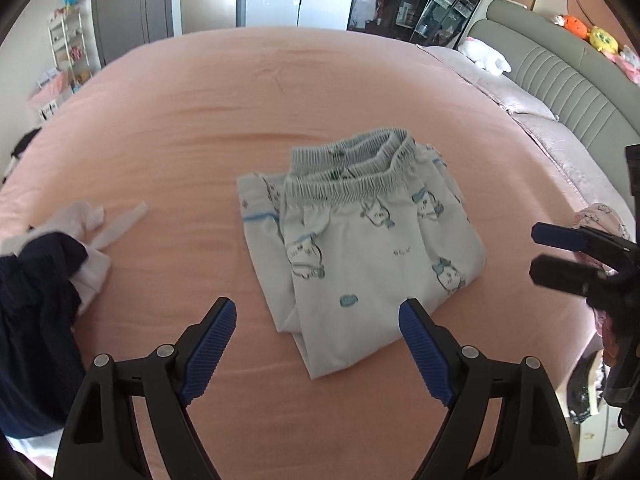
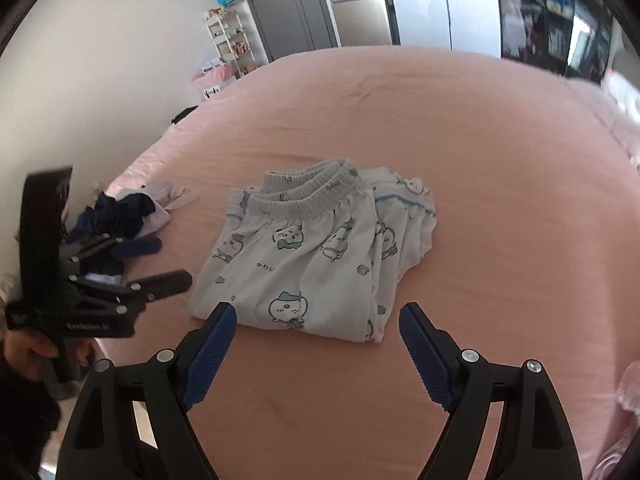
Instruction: Fold clothes
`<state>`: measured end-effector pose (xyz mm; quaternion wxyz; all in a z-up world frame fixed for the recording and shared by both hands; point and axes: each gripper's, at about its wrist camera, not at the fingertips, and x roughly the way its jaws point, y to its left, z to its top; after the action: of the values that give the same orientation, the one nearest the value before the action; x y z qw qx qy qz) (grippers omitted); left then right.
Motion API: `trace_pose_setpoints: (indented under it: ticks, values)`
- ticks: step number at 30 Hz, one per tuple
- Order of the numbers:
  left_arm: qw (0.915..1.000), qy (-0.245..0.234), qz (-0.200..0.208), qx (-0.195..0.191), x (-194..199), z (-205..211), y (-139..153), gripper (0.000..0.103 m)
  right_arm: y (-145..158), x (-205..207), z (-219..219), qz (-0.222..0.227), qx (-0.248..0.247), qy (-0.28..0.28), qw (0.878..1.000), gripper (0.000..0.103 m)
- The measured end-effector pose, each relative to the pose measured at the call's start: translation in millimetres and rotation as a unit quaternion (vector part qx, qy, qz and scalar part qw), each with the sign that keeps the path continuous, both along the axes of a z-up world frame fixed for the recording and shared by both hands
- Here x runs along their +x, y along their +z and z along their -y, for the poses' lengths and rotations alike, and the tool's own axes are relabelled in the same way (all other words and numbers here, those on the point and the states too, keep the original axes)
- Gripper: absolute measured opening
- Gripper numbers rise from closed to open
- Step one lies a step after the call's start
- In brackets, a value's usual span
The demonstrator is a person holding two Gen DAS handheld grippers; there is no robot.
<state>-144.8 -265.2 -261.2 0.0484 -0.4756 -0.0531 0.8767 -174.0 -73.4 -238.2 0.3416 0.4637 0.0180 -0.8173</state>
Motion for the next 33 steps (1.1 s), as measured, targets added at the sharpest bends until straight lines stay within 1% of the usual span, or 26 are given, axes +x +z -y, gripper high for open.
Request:
trace_pose_setpoints:
  ticks: [1, 4, 6, 11, 15, 21, 26, 30, 32, 33]
  values:
    - [1.0000, 0.000, 0.004, 0.002, 0.0, 0.9, -2.9, 0.083, -4.0, -4.6, -2.5, 0.015, -0.006, -0.006, 1.000, 0.083]
    - [0.9999, 0.002, 0.015, 0.007, -0.8, 4.1, -10.6, 0.083, -15.2, -14.0, -4.1, 0.036, -0.011, -0.010, 0.999, 0.083]
    - [0.9996, 0.005, 0.020, 0.016, -1.5, 7.5, -14.2, 0.083, -20.4, -15.9, -7.3, 0.053, -0.026, -0.015, 0.998, 0.083]
    - [0.9969, 0.015, 0.034, 0.069, -3.2, 20.5, -24.0, 0.083, -35.3, -19.2, -12.7, 0.106, -0.062, -0.028, 0.992, 0.083]
    - [0.9934, 0.032, 0.040, 0.103, -4.3, 30.3, -31.8, 0.083, -51.8, -25.4, -15.8, 0.147, -0.093, -0.047, 0.984, 0.083]
    - [0.9854, 0.057, 0.048, 0.153, -5.9, 45.1, -43.5, 0.083, -73.8, -38.7, -23.2, 0.210, -0.163, -0.094, 0.959, 0.083]
    - [0.9802, 0.072, 0.049, 0.178, -9.0, 50.2, -47.4, 0.084, -93.7, -47.8, -27.4, 0.268, -0.213, -0.134, 0.930, 0.083]
    - [0.9757, 0.084, 0.055, 0.195, -10.9, 52.9, -48.7, 0.085, -101.8, -50.5, -28.7, 0.282, -0.242, -0.160, 0.915, 0.083]
    - [0.9713, 0.095, 0.063, 0.209, -10.9, 55.1, -49.4, 0.085, -103.4, -50.8, -26.8, 0.283, -0.248, -0.168, 0.911, 0.083]
    - [0.9672, 0.104, 0.070, 0.221, -10.4, 56.8, -49.9, 0.085, -103.3, -50.4, -26.3, 0.284, -0.249, -0.171, 0.910, 0.083]
